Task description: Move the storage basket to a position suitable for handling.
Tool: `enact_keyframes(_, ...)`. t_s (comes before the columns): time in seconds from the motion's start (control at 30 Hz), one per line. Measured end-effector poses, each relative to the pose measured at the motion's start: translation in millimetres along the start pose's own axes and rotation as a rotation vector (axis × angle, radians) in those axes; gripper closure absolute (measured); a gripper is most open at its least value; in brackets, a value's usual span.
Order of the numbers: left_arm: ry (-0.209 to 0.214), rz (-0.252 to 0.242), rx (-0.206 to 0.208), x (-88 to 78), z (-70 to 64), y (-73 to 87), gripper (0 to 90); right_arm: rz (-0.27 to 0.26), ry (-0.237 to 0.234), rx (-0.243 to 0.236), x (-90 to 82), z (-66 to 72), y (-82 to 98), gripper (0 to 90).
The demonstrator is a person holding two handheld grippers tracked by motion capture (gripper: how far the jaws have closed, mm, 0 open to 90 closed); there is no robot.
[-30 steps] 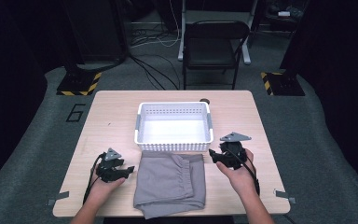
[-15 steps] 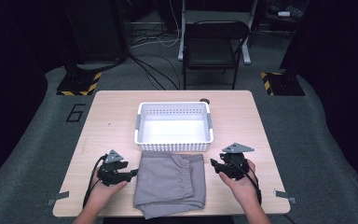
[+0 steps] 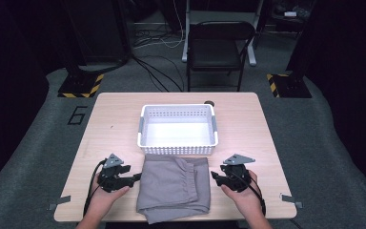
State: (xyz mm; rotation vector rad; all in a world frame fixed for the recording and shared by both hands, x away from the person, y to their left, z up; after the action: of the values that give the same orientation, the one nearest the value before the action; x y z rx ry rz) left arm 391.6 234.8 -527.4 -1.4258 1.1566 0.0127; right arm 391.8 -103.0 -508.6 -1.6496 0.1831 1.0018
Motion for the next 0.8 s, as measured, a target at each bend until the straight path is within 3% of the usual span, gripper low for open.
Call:
enact_keyframes(0.07,0.004,0.0,-0.006,0.4,-2.2,-1.0,38.6,-0.003,-0.013,-0.02,-0.5,4.9,-3.1,52.8)
enact_keyframes(0.13,-0.023,0.003,0.008,0.1,-3.4,-3.6,38.7,0.004,-0.04,-0.021,-2.5,10.8,-4.7,53.2)
enact_keyframes(0.23,-0.03,0.001,0.01,-0.9,-9.5,-8.4,39.7,0.005,-0.041,-0.023,-7.3,17.3,-1.4,55.0)
enact_keyframes(0.33,-0.025,0.014,0.017,-1.7,-16.0,-9.6,40.5,0.004,-0.024,-0.041,-7.4,17.2,1.9,54.2)
enact_keyframes(0.47,-0.008,0.018,0.011,-3.0,-23.9,-5.3,42.7,-0.002,-0.01,-0.006,-8.6,15.3,7.0,51.1)
enact_keyframes(0.53,-0.023,0.014,0.022,-3.6,-26.0,-2.1,42.9,-0.012,-0.001,-0.011,-9.6,13.4,8.3,51.6)
enact_keyframes(0.63,-0.035,0.007,0.069,-2.6,-23.5,3.7,42.6,-0.021,0.015,-0.007,-7.6,11.5,10.7,52.2)
enact_keyframes(0.7,-0.025,0.027,0.059,1.6,-21.0,8.7,42.8,-0.006,0.019,0.001,-3.9,8.2,13.5,52.2)
enact_keyframes(0.8,-0.015,0.018,0.056,3.5,-18.2,6.3,41.2,-0.003,0.019,0.02,-0.1,3.5,14.6,52.0)
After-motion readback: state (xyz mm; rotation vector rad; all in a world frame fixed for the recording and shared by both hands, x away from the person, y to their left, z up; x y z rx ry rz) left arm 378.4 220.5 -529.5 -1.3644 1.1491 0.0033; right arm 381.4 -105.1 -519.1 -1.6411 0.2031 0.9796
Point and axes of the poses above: each handheld gripper's, and its own axes: x roughly forward along the jaws, y roughly out of its underside, z roughly to its left, the point moved 7 cm from there along x, roughly forward along the jaws, and after that the axes turned 5 degrees about y, right-handed, at the moved point
